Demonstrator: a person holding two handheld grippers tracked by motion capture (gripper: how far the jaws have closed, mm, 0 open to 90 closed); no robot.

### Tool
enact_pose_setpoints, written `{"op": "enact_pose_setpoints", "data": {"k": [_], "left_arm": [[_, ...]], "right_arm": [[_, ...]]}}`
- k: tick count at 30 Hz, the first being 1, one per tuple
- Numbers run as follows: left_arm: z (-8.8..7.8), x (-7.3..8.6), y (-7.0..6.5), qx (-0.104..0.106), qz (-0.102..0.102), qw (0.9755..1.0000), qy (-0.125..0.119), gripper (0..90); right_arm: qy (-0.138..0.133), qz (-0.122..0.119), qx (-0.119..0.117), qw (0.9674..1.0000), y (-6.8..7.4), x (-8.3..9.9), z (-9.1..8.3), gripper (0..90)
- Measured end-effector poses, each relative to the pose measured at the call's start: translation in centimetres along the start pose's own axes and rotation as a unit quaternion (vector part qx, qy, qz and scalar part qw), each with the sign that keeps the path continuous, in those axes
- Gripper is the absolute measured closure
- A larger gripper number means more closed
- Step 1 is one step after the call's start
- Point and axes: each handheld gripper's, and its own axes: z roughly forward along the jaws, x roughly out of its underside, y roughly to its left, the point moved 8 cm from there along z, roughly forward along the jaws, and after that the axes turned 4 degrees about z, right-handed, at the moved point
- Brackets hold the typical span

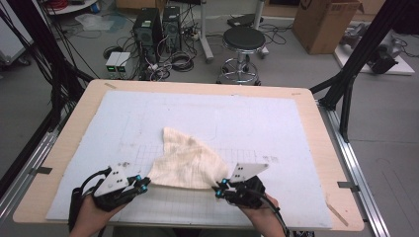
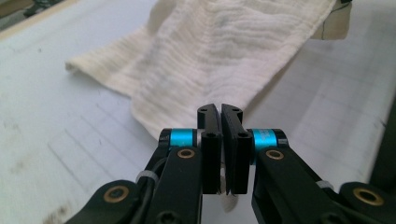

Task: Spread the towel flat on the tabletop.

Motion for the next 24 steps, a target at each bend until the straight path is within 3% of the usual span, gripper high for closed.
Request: {"op": "enact_pose_setpoints", "data": {"k": [3,5,9,12,16,20,24], "left_arm": [[-1.1,1.3,-1.5,0.014,-0.004,0.9999,0.004,86.1],[-1.6,1.7,-2.2,0.025,-0.007,0.9997,0.002,83.6],[-2.0,0.7,-1.7,0.03,-0.019,0.9992,-0.019,68.5],[-1.2,-0.5,0.0,0.023,-0.031,0.9988,-0.029,62.1],[1.0,-2.2,2.2,0.018,-0.052,0.9976,-0.042,57.1],[4.1,-3.2,4.2,0.01,-0.059,0.9978,-0.03,54.2],[6.5,-2.9,5.6,-0.005,-0.058,0.9983,-0.005,52.9]], "right_arm": [[0.022,-0.002,-0.027,0.9994,1.9,1.1,0.6,81.0],[0.026,-0.005,-0.039,0.9989,2.9,1.5,0.7,73.5],[0.006,-0.011,-0.035,0.9993,3.0,1.0,-0.1,64.0],[-0.013,0.002,-0.03,0.9995,2.0,0.1,-0.9,60.0],[-0.026,0.009,0.004,0.9996,-0.3,-0.8,-1.5,57.2],[-0.038,0.032,0.019,0.9986,-3.3,-1.6,-1.5,54.8],[-0.04,0.044,0.023,0.998,-5.9,-2.2,-0.4,52.6]]}}
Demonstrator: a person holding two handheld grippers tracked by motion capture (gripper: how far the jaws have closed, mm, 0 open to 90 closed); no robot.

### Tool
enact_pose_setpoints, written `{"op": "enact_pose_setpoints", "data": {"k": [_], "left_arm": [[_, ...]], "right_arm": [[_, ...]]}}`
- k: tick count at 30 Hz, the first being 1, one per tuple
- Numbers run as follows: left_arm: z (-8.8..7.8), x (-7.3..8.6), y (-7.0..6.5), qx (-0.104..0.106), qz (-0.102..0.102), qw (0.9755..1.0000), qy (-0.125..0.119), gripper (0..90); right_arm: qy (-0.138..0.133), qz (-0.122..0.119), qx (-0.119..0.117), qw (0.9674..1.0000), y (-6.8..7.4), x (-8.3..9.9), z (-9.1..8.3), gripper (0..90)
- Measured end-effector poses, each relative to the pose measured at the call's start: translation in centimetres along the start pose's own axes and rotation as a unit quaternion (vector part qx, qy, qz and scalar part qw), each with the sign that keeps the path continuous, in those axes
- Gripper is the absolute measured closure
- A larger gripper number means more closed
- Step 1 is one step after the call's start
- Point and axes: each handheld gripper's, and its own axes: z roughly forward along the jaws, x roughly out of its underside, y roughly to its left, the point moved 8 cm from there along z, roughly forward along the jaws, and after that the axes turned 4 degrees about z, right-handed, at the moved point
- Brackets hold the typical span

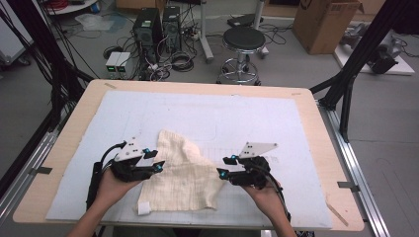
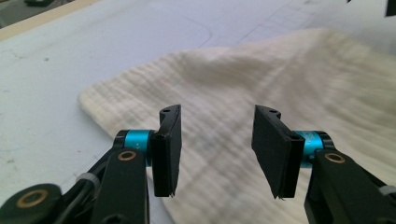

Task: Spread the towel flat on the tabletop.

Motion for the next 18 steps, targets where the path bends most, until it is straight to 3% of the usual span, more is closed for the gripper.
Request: {"op": "enact_pose_setpoints", "data": {"k": [3,7,11,14,18], "left_arm": [[0.8,1.0,0.2,0.008,-0.004,0.9998,0.016,55.7],[1.5,2.8,0.2,0.017,-0.014,0.9987,0.046,60.1],[1.7,3.8,-0.2,0.024,-0.003,0.9972,0.07,65.7],[1.7,4.4,-0.4,0.026,0.004,0.9968,0.075,74.5],[1.3,4.6,-0.6,0.028,0.002,0.997,0.072,85.4]], "right_arm": [[0.012,0.014,-0.02,0.9996,-1.0,0.2,1.2,48.8],[0.047,0.024,-0.048,0.9975,-1.2,1.0,3.0,50.1],[0.076,0.031,-0.075,0.9938,-0.8,1.9,4.1,72.1],[0.086,0.027,-0.078,0.9928,-0.3,2.1,3.9,81.1],[0.074,0.014,-0.056,0.9956,0.4,1.8,2.8,81.1]]}}
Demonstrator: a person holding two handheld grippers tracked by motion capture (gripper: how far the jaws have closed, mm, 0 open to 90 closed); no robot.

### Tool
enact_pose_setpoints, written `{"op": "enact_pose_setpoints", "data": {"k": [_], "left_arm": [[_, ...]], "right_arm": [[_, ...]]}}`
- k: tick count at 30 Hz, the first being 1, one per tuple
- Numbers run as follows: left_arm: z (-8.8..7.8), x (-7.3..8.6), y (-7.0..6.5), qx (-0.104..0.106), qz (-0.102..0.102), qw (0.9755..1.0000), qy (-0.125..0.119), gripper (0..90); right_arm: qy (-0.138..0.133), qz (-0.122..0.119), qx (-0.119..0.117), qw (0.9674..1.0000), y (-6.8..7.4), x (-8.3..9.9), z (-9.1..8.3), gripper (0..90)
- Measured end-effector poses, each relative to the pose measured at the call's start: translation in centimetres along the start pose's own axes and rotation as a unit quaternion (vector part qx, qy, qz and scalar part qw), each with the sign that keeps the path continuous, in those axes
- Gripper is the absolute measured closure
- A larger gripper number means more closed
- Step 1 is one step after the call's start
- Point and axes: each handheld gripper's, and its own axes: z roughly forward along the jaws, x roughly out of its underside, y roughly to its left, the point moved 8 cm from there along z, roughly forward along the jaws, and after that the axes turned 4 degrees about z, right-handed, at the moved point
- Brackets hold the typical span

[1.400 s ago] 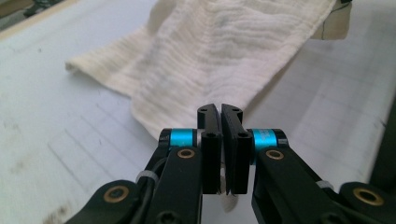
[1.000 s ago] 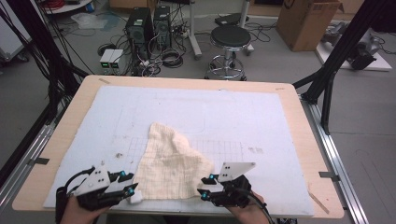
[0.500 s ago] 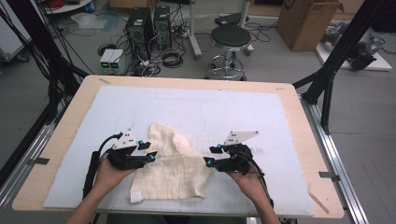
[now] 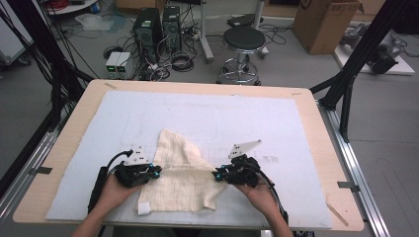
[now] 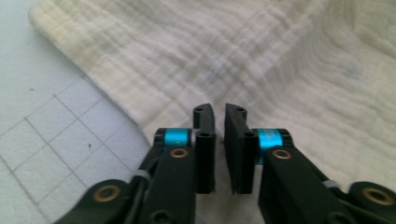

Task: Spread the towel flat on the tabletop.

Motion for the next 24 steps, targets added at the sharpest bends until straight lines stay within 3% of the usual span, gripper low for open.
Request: {"op": "enact_pose_setpoints", "data": {"k": [6,9,13,16,20,22,24], "left_arm": [[-0.9,0.7,-0.6,-0.002,-0.003,1.0,-0.001,88.4],[-1.6,1.3,-1.1,0.0,-0.003,1.0,0.001,88.4],[-2.7,2.1,-1.6,0.006,0.001,1.0,0.003,88.4],[-3.3,2.7,-1.5,0.006,-0.006,1.0,0.001,88.3],[-3.5,2.8,-1.3,0.005,-0.01,0.9999,-0.004,88.3],[-3.5,2.8,-1.2,0.0,-0.004,1.0,-0.003,88.1],[-3.5,2.9,-1.2,0.0,-0.004,1.0,-0.003,87.8]], "right_arm": [[-0.019,-0.028,0.037,0.9987,1.9,0.1,-1.6,81.0],[-0.022,-0.031,0.026,0.9989,2.8,0.4,-1.6,82.7],[0.003,-0.051,-0.001,0.9987,4.8,1.1,-0.5,82.7],[-0.013,-0.06,-0.013,0.998,5.7,0.1,-0.7,78.4],[-0.043,-0.056,-0.012,0.9974,5.1,-2.0,-1.8,72.9],[-0.058,-0.045,-0.011,0.9972,4.3,-3.0,-2.1,72.8],[-0.057,-0.036,0.002,0.9977,3.0,-3.6,-1.7,72.7]]}}
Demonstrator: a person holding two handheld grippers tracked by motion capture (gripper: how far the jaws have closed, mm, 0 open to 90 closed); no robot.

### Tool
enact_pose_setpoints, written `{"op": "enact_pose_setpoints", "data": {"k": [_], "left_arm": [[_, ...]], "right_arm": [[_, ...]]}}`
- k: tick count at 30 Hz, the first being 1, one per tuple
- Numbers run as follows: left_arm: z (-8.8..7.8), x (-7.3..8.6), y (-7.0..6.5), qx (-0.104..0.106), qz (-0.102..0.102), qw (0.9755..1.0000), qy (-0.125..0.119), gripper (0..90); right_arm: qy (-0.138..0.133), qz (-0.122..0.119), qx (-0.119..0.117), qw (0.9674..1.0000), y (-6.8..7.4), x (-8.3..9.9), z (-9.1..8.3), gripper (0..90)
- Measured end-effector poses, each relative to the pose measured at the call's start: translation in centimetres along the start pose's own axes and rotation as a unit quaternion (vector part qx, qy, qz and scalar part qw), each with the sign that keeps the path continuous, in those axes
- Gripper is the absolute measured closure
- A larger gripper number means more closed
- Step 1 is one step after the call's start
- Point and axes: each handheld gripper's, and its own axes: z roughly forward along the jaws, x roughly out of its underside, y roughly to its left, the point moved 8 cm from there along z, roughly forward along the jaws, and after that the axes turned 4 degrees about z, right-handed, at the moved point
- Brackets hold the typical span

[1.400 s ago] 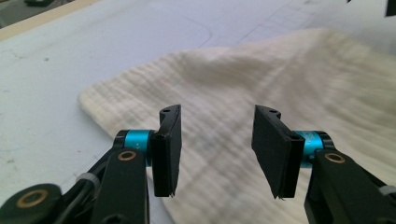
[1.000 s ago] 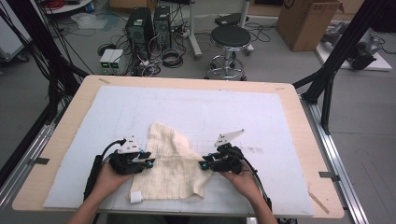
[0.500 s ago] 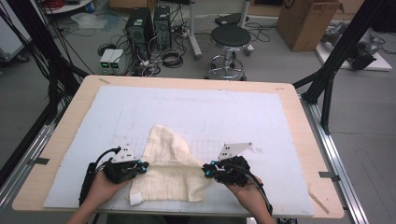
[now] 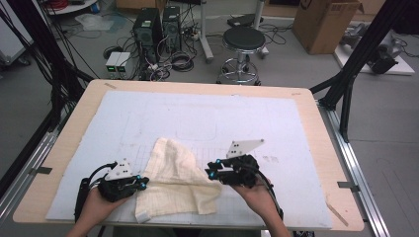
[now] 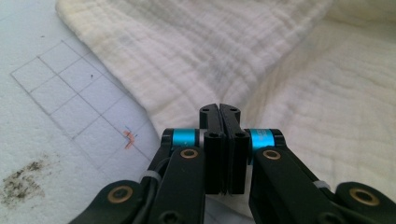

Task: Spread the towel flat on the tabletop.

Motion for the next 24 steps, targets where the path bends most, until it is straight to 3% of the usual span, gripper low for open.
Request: {"op": "enact_pose_setpoints", "data": {"k": [3,6,12,15,18,21,24], "left_arm": [[-0.1,0.1,0.1,-0.004,-0.001,1.0,-0.001,87.7],[-0.1,0.2,0.1,-0.002,-0.002,1.0,-0.002,87.3],[-0.1,0.2,0.1,-0.003,0.0,1.0,-0.003,86.7],[-0.1,0.1,0.1,-0.003,0.0,1.0,-0.006,86.3],[-0.1,0.1,0.1,-0.004,0.001,1.0,-0.007,86.2],[-0.3,-0.2,0.2,-0.011,0.006,0.9998,-0.017,86.2],[-0.2,-0.5,0.1,-0.012,0.006,0.9997,-0.021,86.3]], "right_arm": [[0.015,0.016,0.022,0.9995,-2.2,0.0,1.6,70.2],[0.037,0.027,0.019,0.9988,-3.4,0.5,3.8,65.6],[0.064,0.053,-0.011,0.9965,-4.1,1.1,7.5,61.2],[0.07,0.061,-0.035,0.9951,-3.8,1.2,8.6,69.5],[0.074,0.05,-0.05,0.9947,-3.5,1.2,9.0,84.2],[0.063,0.053,-0.05,0.9953,-3.5,0.8,8.3,85.9],[0.054,0.044,-0.031,0.9971,-3.4,0.3,6.9,86.1]]}}
